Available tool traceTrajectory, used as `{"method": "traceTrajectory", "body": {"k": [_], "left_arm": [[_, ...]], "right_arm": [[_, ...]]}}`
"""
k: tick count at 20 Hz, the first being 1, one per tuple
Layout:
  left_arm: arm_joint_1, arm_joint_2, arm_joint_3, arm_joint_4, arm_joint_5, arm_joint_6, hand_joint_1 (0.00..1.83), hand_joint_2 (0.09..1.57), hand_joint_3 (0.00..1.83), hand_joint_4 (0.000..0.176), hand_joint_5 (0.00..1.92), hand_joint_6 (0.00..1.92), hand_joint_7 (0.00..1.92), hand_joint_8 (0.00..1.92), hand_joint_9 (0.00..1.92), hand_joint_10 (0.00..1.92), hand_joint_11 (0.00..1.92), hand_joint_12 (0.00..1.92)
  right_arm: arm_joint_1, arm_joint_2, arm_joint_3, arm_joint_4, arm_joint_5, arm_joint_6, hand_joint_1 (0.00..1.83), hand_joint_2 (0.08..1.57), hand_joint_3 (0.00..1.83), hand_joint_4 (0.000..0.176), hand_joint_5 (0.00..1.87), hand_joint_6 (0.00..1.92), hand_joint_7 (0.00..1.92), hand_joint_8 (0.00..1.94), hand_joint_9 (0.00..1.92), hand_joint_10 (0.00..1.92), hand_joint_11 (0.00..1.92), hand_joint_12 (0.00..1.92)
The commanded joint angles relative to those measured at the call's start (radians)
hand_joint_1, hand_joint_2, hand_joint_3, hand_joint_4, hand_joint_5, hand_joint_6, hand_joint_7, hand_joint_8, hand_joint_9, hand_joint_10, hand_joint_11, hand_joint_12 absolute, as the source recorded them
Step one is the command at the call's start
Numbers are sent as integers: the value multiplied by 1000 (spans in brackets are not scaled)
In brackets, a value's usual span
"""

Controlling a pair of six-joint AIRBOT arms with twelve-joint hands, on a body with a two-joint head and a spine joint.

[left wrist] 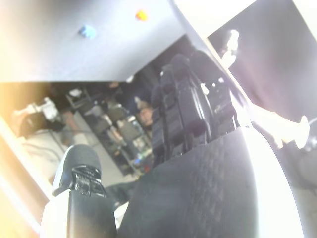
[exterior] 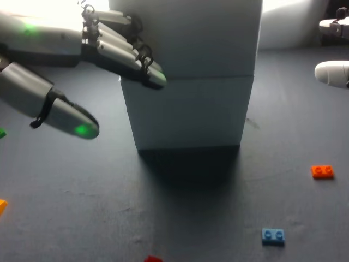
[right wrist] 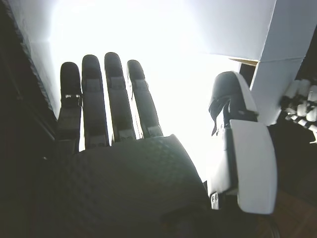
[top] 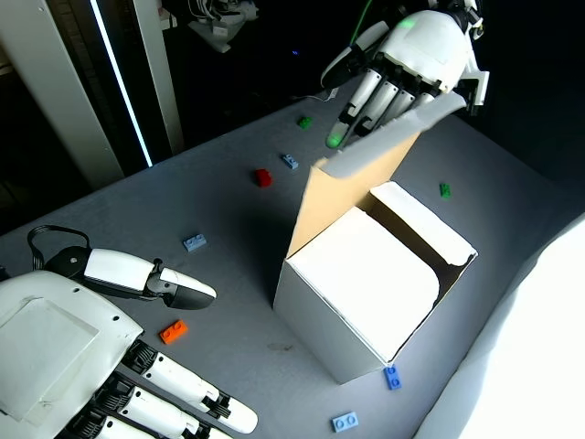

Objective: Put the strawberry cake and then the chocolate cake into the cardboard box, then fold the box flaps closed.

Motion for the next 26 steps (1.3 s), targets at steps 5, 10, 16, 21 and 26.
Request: {"method": "traceTrajectory", "body": {"k": [5,10,16,21,26], "left_arm": [[-18,-85,136,-98,3,-3,177,1181,2,0,333,1,379,2,438,1,0,1243],[-16,-209,298,-81,7,-3,189,1180,1,0,341,3,375,2,431,0,0,1243],[23,-318,449,-63,13,5,198,1174,0,2,347,4,389,4,444,5,0,1235],[55,-321,446,-55,18,8,196,1175,0,4,357,4,388,1,448,5,0,1242],[51,-319,449,-54,17,8,195,1177,0,0,349,3,390,0,456,6,0,1246]], "right_arm": [[5,8,3,-16,114,2,44,1157,0,0,279,5,346,4,352,6,0,841],[5,6,3,-17,114,2,35,1158,0,0,291,5,347,2,368,7,0,899],[4,3,3,-18,117,2,51,1155,0,0,252,0,330,0,354,4,0,904],[2,3,3,-19,117,2,96,1144,0,0,269,7,332,4,364,6,0,877],[2,3,3,-21,117,2,93,1152,0,0,281,5,338,3,366,4,0,882]]}}
